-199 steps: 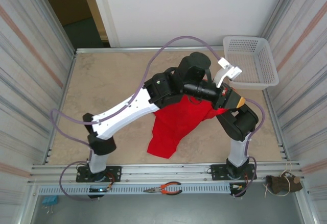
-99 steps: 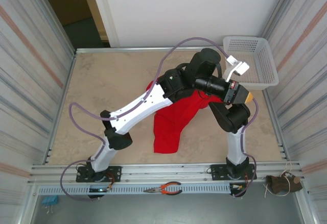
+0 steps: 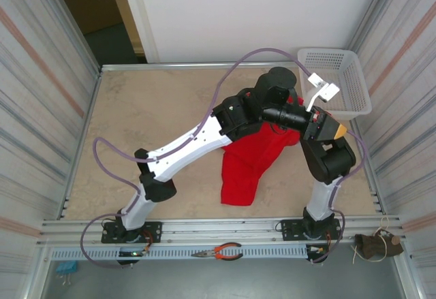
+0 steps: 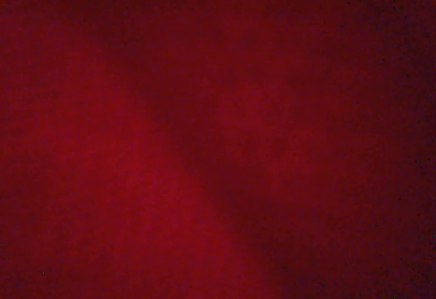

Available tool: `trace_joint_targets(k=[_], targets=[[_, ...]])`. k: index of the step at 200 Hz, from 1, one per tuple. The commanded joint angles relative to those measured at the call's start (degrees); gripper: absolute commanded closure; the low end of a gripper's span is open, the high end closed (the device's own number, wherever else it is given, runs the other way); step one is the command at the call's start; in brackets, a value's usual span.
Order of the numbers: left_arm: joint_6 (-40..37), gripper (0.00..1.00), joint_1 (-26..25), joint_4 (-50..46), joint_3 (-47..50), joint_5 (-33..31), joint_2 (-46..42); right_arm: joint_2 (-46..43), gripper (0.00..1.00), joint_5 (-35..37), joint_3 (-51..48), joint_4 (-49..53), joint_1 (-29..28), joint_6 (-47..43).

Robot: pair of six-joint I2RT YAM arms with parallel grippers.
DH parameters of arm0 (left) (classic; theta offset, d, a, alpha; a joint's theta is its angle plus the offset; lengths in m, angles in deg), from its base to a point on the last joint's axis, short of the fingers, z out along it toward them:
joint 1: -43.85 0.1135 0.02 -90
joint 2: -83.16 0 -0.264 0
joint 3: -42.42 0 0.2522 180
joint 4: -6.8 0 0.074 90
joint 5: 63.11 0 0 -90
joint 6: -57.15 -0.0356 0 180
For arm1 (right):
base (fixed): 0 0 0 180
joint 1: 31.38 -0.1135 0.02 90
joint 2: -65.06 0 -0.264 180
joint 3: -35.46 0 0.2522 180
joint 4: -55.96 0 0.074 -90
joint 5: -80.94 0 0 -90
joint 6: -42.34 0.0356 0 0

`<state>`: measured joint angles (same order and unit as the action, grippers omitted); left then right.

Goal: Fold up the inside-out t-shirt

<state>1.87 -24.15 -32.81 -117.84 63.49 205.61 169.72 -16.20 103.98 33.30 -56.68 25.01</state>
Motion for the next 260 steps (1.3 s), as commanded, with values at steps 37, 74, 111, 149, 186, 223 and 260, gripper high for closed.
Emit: trace_joint_targets(k=[37,74,111,149,186,223,260], targets=[[-2.28,1.00,-1.26,-3.84,1.11,1.56,-3.95,0.16,0.40,-0.47,-2.91,2.26,-1.59,-2.43],[-3.73,1.00,0.69,-3.89,2.60,0.15,-5.83,0.85,0.25,2.89,-6.43,5.47,-5.70,-3.18],[-3.09,1.00,1.67,-2.82,-0.77,-0.74,-5.63,8.14,0.26,2.71,-3.79,3.90,-9.09,0.91],[2.84,1.00,0.95,-1.40,-11.21,1.46,1.23,15.60,0.29,-6.37,9.08,-2.38,-10.33,2.31],[3.58,1.00,-0.28,1.39,-8.47,1.98,1.46,13.02,0.29,-9.16,12.89,-11.87,-7.03,3.11],[3.88,1.00,-0.72,1.85,-8.04,2.97,2.35,15.39,0.28,-9.10,6.66,-12.83,-3.50,7.13],[2.88,1.00,-0.37,1.46,-5.82,2.94,1.85,17.12,0.21,-8.67,2.50,-9.66,-7.26,5.18]])
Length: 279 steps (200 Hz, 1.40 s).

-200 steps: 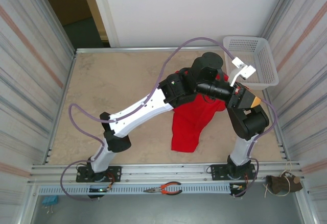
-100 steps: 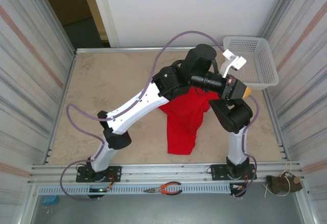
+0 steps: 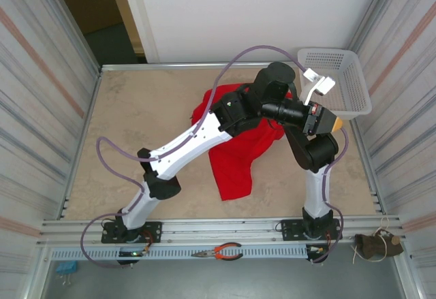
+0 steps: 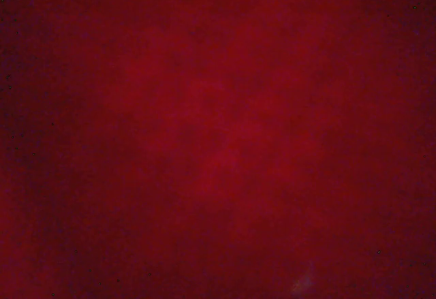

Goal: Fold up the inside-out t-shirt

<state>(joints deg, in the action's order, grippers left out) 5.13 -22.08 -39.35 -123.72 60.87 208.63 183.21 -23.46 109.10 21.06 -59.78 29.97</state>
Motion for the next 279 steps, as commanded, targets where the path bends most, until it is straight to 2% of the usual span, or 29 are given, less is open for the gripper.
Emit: trace_joint_targets(k=[1,13,40,47,107,131,146,164,179,188,226,279], targets=[[-0.37,1.00,-2.40,8.06,0.11,5.57,-1.18,3.70,0.21,-1.38,-2.73,2.68,-4.27,0.19],[-0.33,1.00,-2.14,8.59,1.44,5.50,-1.52,4.76,0.16,-0.87,-3.59,2.72,-5.44,0.42],[-0.15,1.00,-1.83,8.74,2.12,5.75,-1.03,6.17,0.13,1.63,-3.77,5.97,-7.68,1.04],[0.04,1.00,-1.83,8.81,2.08,5.98,-0.72,6.42,0.09,2.27,-3.11,7.84,-7.95,1.02],[1.47,1.00,-2.86,10.58,1.81,8.01,0.71,8.40,0.13,8.87,4.86,20.28,-7.77,3.37],[0.83,1.00,-3.57,10.19,1.91,8.22,0.23,7.60,0.25,13.04,6.39,26.25,-7.67,3.46],[-0.02,1.00,-3.68,9.52,2.25,7.39,-0.67,6.07,0.39,16.55,5.86,30.44,-7.74,4.34],[-1.68,1.00,-3.49,8.89,5.16,4.59,-3.05,4.36,0.64,19.11,3.87,31.72,-7.54,5.43],[-2.53,1.00,-2.79,9.71,9.52,2.34,-5.94,3.47,0.84,18.11,2.54,29.87,-7.04,4.95],[-2.58,1.00,-2.10,10.46,12.36,1.25,-8.38,3.01,1.00,16.57,1.52,27.04,-6.47,4.03],[-3.26,1.00,1.29,12.09,20.55,-1.38,-14.64,-0.26,1.00,8.94,-1.44,18.54,-4.19,-1.59],[-4.88,1.00,6.86,13.39,30.19,-4.38,-23.00,-10.31,1.00,5.60,-5.79,18.47,-2.56,-7.14]])
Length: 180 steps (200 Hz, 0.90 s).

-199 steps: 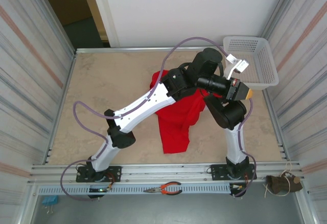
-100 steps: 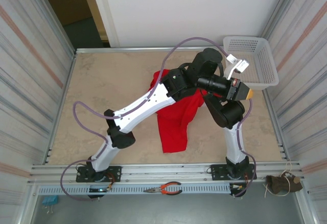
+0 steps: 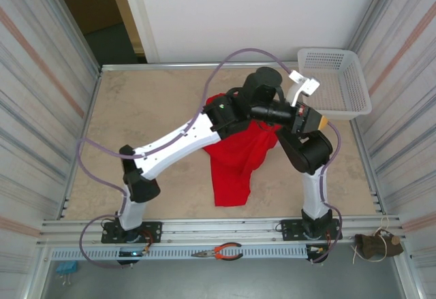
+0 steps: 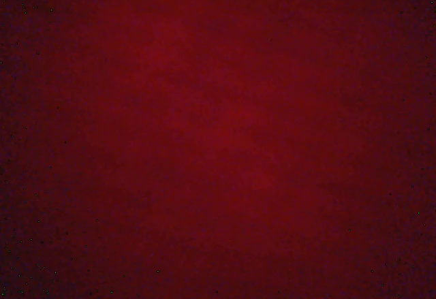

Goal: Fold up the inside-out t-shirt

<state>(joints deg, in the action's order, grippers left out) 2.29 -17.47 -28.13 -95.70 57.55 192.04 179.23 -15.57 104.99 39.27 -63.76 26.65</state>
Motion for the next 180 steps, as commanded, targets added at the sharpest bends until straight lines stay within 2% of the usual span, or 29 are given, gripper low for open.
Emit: trace_joint_targets(k=[1,63,126,158,169,180], targets=[[-2.06,1.00,2.39,2.18,2.27,-1.13,-6.58,-6.55,1.00,-2.29,-1.79,0.24,1.43,-3.82],[-4.17,1.00,7.27,1.77,6.92,-4.07,-13.24,-10.10,1.00,-2.11,-6.46,-2.59,3.92,-2.67],[-6.36,1.00,8.05,-0.09,4.42,-2.99,-13.13,-10.70,1.00,-3.11,-6.29,-1.47,2.71,-4.86],[-7.03,1.00,9.25,-1.50,3.07,-1.70,-12.73,-12.38,0.64,-5.80,-6.29,0.22,1.25,-10.86],[-6.85,1.00,10.08,-1.58,3.04,-0.57,-12.64,-13.28,0.55,-6.66,-6.16,1.54,0.86,-13.25],[-6.48,1.00,10.97,-1.79,2.69,0.89,-12.24,-13.97,0.51,-8.41,-6.04,2.09,0.60,-15.47]])
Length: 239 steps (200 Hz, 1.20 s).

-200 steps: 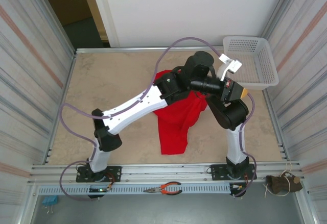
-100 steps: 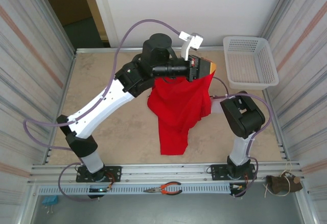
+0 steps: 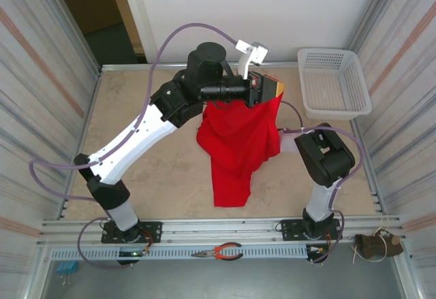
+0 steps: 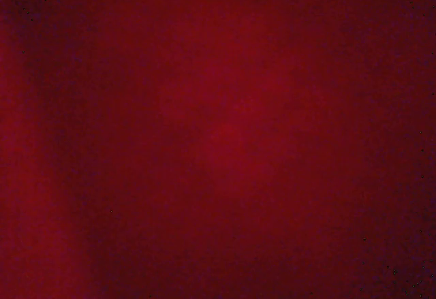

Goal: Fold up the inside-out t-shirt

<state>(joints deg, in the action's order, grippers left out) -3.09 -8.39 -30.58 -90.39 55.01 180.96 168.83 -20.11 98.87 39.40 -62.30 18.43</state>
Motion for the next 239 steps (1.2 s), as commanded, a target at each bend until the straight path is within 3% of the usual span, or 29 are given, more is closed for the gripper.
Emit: trace_joint_targets(k=[1,33,78,123,147,207,239], targets=[[-1.06,1.00,2.02,0.62,-2.65,3.65,-1.10,-3.66,0.51,-3.92,0.13,2.12,-0.93,-7.45],[0.30,1.00,4.50,-1.11,-5.88,8.53,1.55,-5.03,0.44,-5.27,1.54,7.11,-3.17,-12.77],[1.76,1.00,5.57,-4.80,-16.16,11.36,8.43,-1.83,0.48,-4.20,3.40,6.77,-8.26,-10.65],[11.46,1.00,6.71,-2.76,-29.93,19.00,18.45,6.43,0.47,-0.64,9.90,5.59,-13.22,-6.58],[18.94,1.00,6.62,2.75,-32.18,22.30,20.69,11.15,0.48,0.73,12.94,0.82,-13.51,-2.78],[24.21,1.00,-0.10,6.54,-32.43,24.02,21.91,21.73,0.53,0.83,21.56,-7.95,-11.87,3.55],[27.82,1.00,-4.22,8.71,-37.04,24.02,27.60,26.07,0.46,4.62,23.39,-11.72,-9.81,8.03]])
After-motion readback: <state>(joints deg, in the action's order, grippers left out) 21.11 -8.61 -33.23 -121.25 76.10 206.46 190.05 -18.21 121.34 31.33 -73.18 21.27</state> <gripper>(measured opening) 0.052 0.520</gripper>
